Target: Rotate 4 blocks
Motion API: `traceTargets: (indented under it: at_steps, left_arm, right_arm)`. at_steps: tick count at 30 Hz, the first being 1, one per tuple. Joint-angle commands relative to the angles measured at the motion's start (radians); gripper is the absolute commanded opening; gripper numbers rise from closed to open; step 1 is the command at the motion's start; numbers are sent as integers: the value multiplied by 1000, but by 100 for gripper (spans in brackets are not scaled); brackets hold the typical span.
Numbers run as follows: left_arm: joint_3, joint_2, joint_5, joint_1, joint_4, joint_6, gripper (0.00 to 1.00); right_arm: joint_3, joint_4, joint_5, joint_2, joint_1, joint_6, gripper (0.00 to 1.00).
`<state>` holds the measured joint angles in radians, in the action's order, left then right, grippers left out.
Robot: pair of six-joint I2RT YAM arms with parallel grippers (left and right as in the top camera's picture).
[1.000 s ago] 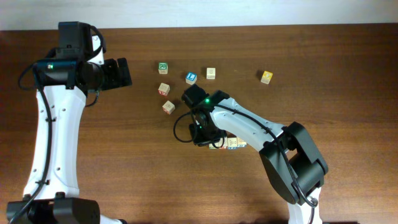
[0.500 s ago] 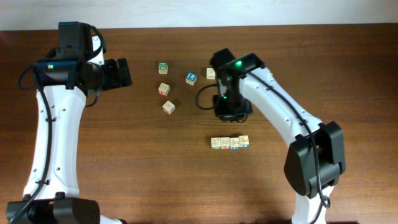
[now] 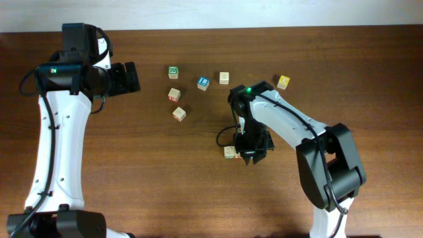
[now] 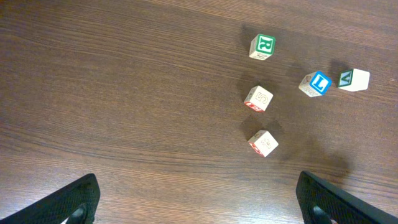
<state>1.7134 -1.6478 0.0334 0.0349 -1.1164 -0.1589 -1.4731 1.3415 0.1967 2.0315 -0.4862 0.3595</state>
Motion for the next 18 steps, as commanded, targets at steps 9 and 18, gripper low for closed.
traceTargets:
  at_steps: [9, 18]
  left_arm:
    - [17, -9, 7, 0, 2, -12, 99]
    - [17, -9, 8, 0, 2, -12, 99]
  right_arm:
    - [53, -84, -104, -16, -38, 77, 19]
    - [95, -172, -105, -16, -38, 80, 18]
